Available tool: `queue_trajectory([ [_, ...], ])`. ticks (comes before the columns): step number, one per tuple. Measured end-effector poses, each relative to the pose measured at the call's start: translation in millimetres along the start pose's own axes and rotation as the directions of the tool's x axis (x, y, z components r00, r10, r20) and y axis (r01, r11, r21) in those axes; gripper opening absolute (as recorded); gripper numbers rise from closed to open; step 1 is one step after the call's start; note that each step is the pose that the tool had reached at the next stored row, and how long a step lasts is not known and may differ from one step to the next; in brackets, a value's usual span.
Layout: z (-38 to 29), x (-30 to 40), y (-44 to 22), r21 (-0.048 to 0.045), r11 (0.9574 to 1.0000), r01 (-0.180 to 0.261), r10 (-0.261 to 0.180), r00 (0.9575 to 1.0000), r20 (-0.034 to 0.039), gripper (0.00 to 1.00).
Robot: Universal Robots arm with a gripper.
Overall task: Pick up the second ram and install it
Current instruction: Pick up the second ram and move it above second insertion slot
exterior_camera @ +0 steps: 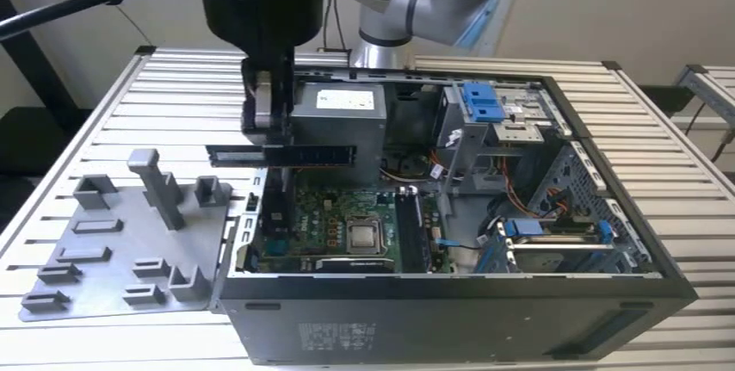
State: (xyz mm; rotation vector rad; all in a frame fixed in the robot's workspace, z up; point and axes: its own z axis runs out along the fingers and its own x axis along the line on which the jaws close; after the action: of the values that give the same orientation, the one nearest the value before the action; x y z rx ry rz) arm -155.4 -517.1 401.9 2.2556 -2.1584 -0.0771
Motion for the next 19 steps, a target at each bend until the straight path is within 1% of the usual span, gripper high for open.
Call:
queue_trajectory([
  [5,-0.9,0.8,-19.0,-0.0025,1.0000,0.000,0.000,1.0000,0.0002,0.14],
  [19,-3.7,3.3,-75.7,-0.0108,0.9999,0.000,0.000,1.0000,0.0005,0.14],
])
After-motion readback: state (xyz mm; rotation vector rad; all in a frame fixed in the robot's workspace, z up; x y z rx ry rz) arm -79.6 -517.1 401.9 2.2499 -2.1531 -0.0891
